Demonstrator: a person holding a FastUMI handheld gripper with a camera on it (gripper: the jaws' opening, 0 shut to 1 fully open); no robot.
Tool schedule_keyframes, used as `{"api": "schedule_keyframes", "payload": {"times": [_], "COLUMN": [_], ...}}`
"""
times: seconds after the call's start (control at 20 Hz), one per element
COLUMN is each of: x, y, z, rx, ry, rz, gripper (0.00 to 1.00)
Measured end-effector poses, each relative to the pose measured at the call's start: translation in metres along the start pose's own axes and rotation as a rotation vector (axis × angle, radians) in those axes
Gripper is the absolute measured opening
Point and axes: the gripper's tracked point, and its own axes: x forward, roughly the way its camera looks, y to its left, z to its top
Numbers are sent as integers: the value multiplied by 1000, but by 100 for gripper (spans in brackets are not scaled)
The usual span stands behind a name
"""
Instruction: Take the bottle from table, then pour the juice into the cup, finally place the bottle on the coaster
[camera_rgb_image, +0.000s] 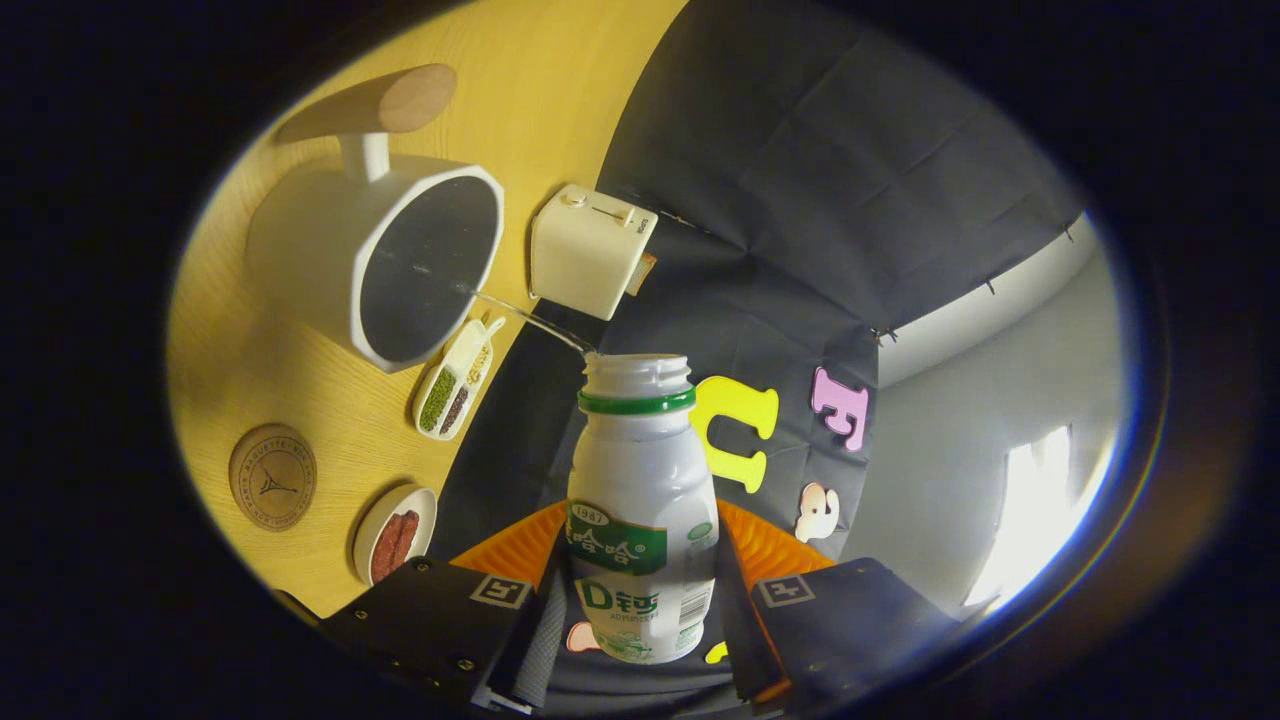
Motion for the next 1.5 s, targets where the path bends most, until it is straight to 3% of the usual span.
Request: {"api": "schedule_keyframes", "payload": {"times": [1.05,1.5], "x": [-8,-8], "y": [-24,-13], "z": [29,29], "rx": [-281,-278], "ry": [-132,-129], "rz": [-169,-152], "gripper": [67,67]}}
